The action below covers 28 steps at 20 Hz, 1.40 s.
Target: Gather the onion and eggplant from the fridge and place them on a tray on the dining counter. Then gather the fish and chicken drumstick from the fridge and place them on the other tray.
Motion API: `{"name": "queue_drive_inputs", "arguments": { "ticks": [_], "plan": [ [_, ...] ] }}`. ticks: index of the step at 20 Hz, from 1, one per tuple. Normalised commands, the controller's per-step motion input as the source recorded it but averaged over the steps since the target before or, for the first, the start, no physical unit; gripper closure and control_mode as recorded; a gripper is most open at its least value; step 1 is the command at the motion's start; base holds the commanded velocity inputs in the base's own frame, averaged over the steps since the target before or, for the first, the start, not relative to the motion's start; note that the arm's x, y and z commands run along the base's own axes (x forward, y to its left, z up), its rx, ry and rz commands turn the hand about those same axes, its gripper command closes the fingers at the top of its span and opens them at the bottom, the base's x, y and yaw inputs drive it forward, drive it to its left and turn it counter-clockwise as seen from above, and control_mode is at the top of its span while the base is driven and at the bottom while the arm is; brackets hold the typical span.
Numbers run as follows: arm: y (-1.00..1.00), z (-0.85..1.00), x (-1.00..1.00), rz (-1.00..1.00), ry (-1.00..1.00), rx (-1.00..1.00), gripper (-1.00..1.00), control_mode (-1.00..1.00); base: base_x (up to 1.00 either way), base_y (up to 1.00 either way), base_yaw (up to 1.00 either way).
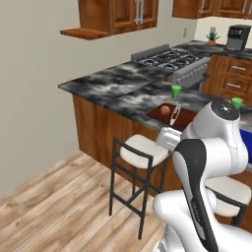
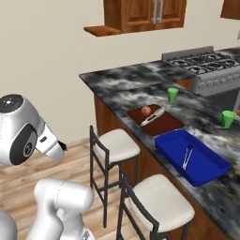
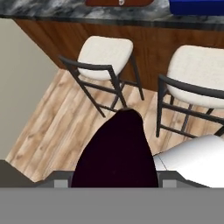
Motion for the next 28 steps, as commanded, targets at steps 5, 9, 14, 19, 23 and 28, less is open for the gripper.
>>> {"name": "queue_drive_inputs", "arguments": {
  "ticks": [5,9,14,19,23,28],
  "plan": [
    [0.00,0.00,0.00,0.00,0.00,0.00,1.00,1.00,0.26,0.46,-0.35],
    [0.00,0.00,0.00,0.00,0.00,0.00,1.00,1.00,0.26,0.53,-0.34],
    [0.00,0.00,0.00,0.00,0.00,0.00,1.00,1.00,0.18,0.63,-0.32],
    [0.00,0.00,0.00,0.00,0.00,0.00,1.00,1.00,0.09,0.63,-0.32],
    [0.00,0.00,0.00,0.00,0.00,0.00,1.00,1.00,0.10,0.53,-0.31],
    [0.00,0.00,0.00,0.00,0.00,0.00,1.00,1.00,0.02,0.47,-0.32]
  ]
}}
